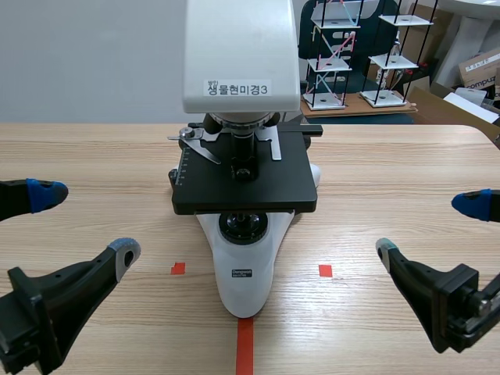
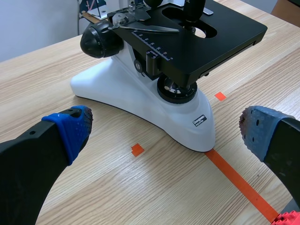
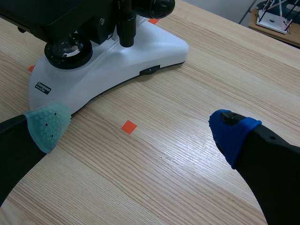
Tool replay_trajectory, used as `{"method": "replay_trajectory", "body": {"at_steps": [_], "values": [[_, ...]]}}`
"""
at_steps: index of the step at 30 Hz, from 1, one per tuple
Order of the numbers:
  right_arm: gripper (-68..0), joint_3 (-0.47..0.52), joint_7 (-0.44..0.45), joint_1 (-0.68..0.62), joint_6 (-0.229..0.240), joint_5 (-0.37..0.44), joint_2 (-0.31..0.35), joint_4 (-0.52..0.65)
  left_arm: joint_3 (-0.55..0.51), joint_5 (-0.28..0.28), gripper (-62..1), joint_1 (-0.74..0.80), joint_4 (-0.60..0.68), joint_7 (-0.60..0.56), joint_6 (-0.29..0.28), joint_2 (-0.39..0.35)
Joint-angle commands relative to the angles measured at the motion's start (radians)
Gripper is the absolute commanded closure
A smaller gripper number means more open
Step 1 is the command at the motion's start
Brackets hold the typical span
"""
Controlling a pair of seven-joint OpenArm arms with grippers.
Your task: Point at the stage clip
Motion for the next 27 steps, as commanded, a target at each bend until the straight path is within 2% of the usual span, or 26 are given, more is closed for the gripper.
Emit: {"method": "replay_trajectory", "body": {"at_steps": [1,27], "values": [[-67.9,0.003,0.014,0.0,0.001,0.003,0.008,0.013,-0.005,-0.006,-62.3,0.002,0.022,-0.013,-0.002,-0.003],[-67.9,0.003,0.014,0.001,0.001,0.003,0.008,0.013,-0.003,-0.006,-62.3,-0.007,0.022,-0.006,-0.003,-0.003]]}}
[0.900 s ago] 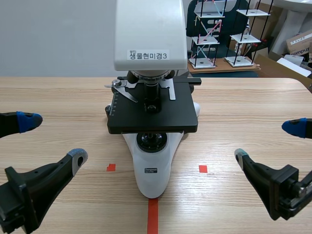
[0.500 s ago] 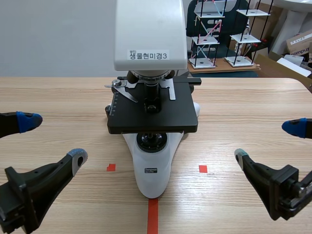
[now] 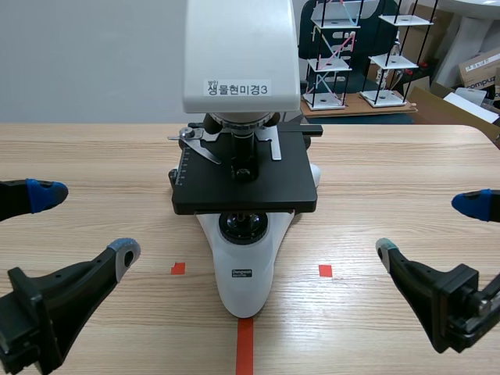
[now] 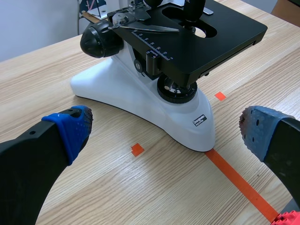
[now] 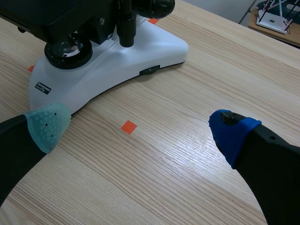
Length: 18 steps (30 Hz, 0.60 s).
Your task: Point at the stage clip
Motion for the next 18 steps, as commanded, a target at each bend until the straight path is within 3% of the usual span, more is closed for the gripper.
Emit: {"method": "replay_trajectory", "body": {"at_steps": [1,4,8,9,11,13,15,18], "values": [[-67.9,0.003,0.014,0.001,0.001,0.003,0.008,0.013,0.0,-0.006,-62.3,-0.014,0.022,0.01,-0.005,-0.005],[-67.9,0.003,0.014,0.001,0.001,0.003,0.007,0.013,0.016,-0.007,-62.3,-0.04,0.022,0.034,-0.034,-0.02],[-67.9,0.003,0.014,0.001,0.001,0.004,0.007,0.013,0.059,-0.009,-62.3,-0.1,0.01,0.04,-0.023,-0.047],[-67.9,0.003,0.014,0.001,0.001,0.004,0.007,0.013,0.069,-0.015,-56.6,-0.119,0.003,0.043,-0.024,-0.056],[-67.9,0.003,0.014,0.0,0.001,0.004,0.007,0.013,0.091,-0.014,-35.9,-0.163,-0.021,0.041,-0.025,-0.076],[-67.9,0.003,0.014,0.0,0.001,0.004,0.007,0.013,0.124,-0.014,-20.9,-0.216,-0.05,0.041,-0.028,-0.102],[-67.9,0.003,0.014,0.0,0.001,0.004,0.007,0.013,0.162,-0.015,-12.5,-0.277,-0.085,0.041,-0.028,-0.124],[-67.9,0.003,0.014,0.0,0.001,0.004,0.007,0.013,0.227,-0.019,-4.8,-0.376,-0.147,0.041,-0.028,-0.149]]}}
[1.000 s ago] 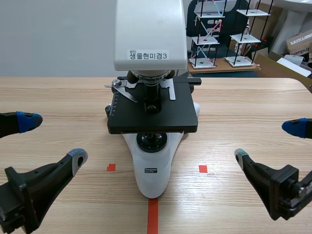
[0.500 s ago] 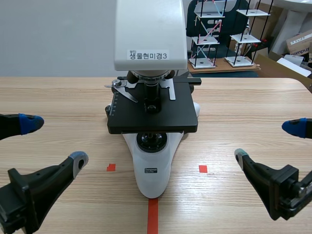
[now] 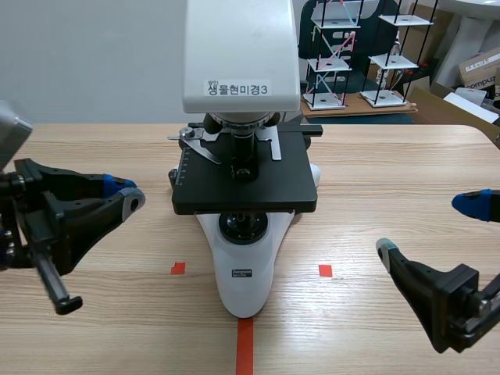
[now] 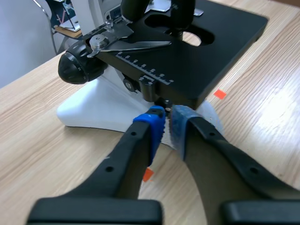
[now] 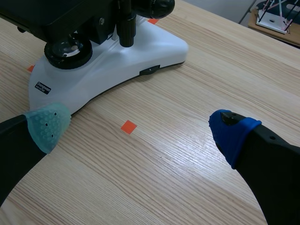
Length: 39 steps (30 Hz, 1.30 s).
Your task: Point at the stage clip
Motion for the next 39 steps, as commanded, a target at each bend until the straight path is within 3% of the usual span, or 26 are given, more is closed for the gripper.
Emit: {"method": "replay_trajectory", "body": {"at_steps": [1,9,17,24,39], "values": [[-67.9,0.003,0.014,0.0,0.001,0.004,0.008,0.013,0.028,-0.019,-4.3,-0.055,-0.023,-0.018,0.002,-0.006],[-67.9,0.003,0.014,0.001,0.001,0.003,0.008,0.013,0.208,-0.041,-4.2,-0.354,-0.216,-0.017,0.002,-0.007],[-67.9,0.003,0.014,0.001,0.001,0.003,0.008,0.013,0.335,-0.041,-4.2,-0.559,-0.323,-0.017,0.001,-0.006],[-67.9,0.003,0.013,0.001,0.001,0.003,0.008,0.013,0.369,-0.041,-4.2,-0.616,-0.335,-0.017,-0.024,-0.004],[-67.9,0.003,0.013,0.001,0.001,0.003,0.008,0.013,0.372,-0.052,-4.2,-0.618,-0.335,-0.028,-0.025,-0.004]]}}
